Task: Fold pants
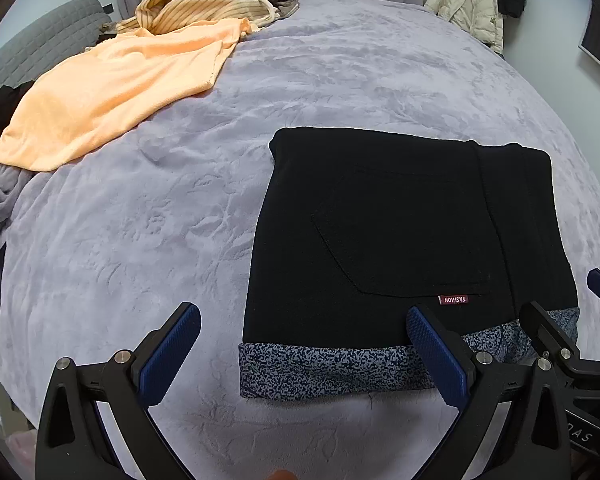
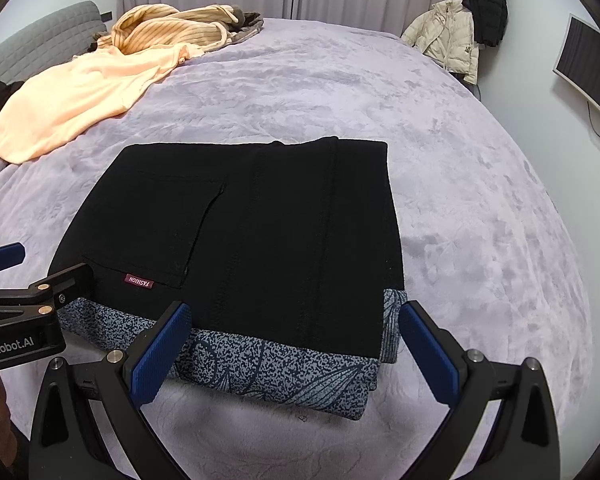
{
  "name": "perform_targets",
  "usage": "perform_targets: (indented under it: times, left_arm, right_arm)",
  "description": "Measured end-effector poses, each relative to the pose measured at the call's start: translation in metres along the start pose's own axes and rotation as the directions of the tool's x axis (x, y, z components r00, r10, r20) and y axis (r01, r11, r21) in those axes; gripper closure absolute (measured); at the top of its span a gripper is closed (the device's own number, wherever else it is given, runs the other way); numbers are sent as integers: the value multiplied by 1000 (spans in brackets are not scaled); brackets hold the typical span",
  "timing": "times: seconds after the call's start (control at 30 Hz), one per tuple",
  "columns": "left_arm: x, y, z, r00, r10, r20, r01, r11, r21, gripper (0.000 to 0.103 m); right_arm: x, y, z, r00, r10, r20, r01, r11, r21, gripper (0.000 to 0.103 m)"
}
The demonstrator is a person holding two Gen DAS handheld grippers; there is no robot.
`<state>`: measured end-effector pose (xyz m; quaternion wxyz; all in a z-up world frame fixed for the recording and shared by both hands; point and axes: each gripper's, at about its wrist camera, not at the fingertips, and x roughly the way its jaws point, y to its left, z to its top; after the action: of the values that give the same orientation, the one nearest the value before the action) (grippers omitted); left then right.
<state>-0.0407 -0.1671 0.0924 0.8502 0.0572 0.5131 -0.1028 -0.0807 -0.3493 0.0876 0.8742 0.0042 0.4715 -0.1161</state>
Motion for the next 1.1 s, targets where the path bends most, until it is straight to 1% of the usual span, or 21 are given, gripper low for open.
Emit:
perform_targets:
  times: [1.1]
  left_arm:
    - [-4, -4, -1, 1000, -3, 2, 3, 1000, 2, 0]
  right_arm:
    - [-6, 0, 4, 1000, 8, 15, -8, 1000, -16, 0]
